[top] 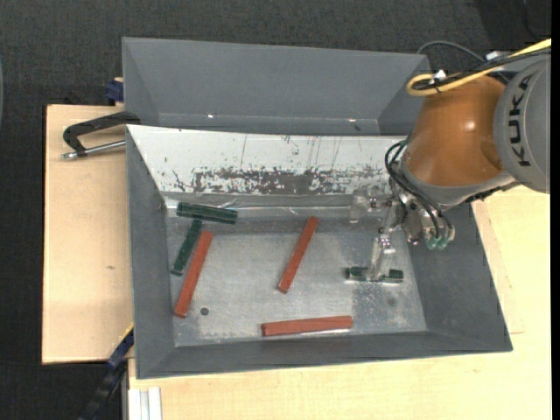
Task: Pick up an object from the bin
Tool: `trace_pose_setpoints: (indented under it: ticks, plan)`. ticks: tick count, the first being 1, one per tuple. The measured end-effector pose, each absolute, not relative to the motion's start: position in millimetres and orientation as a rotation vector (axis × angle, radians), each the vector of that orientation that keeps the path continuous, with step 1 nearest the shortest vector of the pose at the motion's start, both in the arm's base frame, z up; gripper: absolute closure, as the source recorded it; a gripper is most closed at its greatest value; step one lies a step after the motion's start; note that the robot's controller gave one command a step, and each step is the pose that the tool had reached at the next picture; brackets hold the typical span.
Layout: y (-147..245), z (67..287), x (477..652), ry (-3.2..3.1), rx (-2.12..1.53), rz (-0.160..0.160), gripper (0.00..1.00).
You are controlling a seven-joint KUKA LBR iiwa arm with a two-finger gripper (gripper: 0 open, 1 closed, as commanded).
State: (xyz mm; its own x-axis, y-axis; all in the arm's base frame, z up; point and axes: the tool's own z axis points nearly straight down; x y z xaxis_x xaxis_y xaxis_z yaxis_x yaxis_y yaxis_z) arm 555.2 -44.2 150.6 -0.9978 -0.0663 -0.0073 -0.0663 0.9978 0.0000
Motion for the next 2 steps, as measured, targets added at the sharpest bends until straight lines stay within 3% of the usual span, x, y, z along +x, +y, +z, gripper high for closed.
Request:
trace_pose_setpoints:
  ticks: [1, 2]
  plan:
    - [-51, 125, 539.6, 3.117, -0.412, 0.002, 0.0]
    - [-113, 71, 543.6, 3.061, -0.697, 0.001, 1.0]
